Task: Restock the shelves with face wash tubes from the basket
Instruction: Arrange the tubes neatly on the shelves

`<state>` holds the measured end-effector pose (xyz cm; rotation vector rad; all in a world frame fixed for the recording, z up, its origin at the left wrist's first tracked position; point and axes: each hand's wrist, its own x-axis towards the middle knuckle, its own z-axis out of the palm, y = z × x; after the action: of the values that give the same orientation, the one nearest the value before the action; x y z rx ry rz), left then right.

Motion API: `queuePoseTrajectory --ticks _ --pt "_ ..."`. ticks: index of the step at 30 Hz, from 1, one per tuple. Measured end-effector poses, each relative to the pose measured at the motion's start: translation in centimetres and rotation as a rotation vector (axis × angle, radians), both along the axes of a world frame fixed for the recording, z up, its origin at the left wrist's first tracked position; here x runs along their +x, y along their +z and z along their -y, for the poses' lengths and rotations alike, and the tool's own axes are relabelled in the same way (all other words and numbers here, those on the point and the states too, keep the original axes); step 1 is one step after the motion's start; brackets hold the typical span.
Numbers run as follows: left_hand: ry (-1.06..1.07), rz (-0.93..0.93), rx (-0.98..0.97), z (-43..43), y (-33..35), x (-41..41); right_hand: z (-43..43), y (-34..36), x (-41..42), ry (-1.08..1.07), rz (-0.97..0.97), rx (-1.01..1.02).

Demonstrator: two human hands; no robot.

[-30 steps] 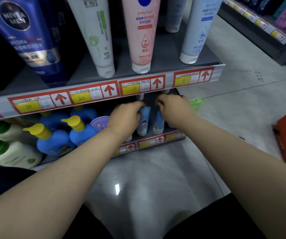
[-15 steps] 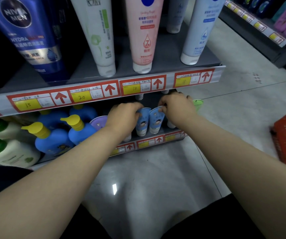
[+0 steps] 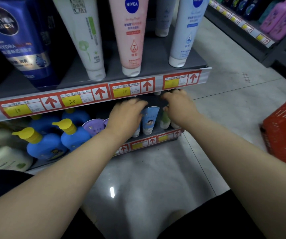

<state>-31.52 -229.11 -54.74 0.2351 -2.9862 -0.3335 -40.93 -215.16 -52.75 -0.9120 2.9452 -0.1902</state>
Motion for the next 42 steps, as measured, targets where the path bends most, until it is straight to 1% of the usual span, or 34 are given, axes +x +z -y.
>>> queuePoseTrajectory --ticks 5,8,12,14,17,21,24,31,33,35,38,42 --pt "-0.170 -0.037 -0.126 -2.3 0.1 -0.4 -2.6 0.4 -1.6 -0.159 0.024 0.025" --pt "-0.200 -0.024 -0.145 -4.0 0.2 -1.1 -3.5 -0.7 -2.2 -0.218 0.090 -0.001" --pt "-0.104 0.048 -0.123 -5.9 0.6 -3.5 -4.3 -2.2 -3.0 -0.267 0.172 -0.086" --pt "-0.054 0.086 -0.100 -6.7 0.9 -4.9 -4.5 -2.5 -3.4 -0.295 0.184 -0.141" --pt "0.006 0.091 -0.049 -7.3 1.0 -6.7 -4.7 -2.7 -3.8 -0.332 0.172 -0.156" --pt "-0.003 0.100 0.071 -7.3 0.9 -7.8 -5.2 -3.0 -3.8 -0.387 0.189 -0.252" --pt "-0.030 0.089 0.111 -7.2 1.0 -7.9 -5.8 -2.9 -3.8 -0.432 0.232 -0.359" --pt "-0.033 0.074 0.139 -7.2 0.5 -7.9 -5.5 -2.4 -3.9 -0.504 0.450 -0.657" --pt "-0.044 0.055 0.145 -7.6 0.5 -7.7 -5.4 -2.4 -3.9 -0.497 0.500 -0.668" --pt "-0.057 0.047 0.146 -8.0 0.5 -7.6 -5.7 -2.5 -3.8 -0.490 0.484 -0.637" --pt "-0.070 0.065 0.128 -8.4 0.4 -7.5 -6.0 -3.0 -3.8 -0.509 0.433 -0.659" --pt "-0.039 0.083 0.199 -8.4 0.3 -7.4 -6.1 -3.5 -4.1 -0.538 0.452 -0.718"
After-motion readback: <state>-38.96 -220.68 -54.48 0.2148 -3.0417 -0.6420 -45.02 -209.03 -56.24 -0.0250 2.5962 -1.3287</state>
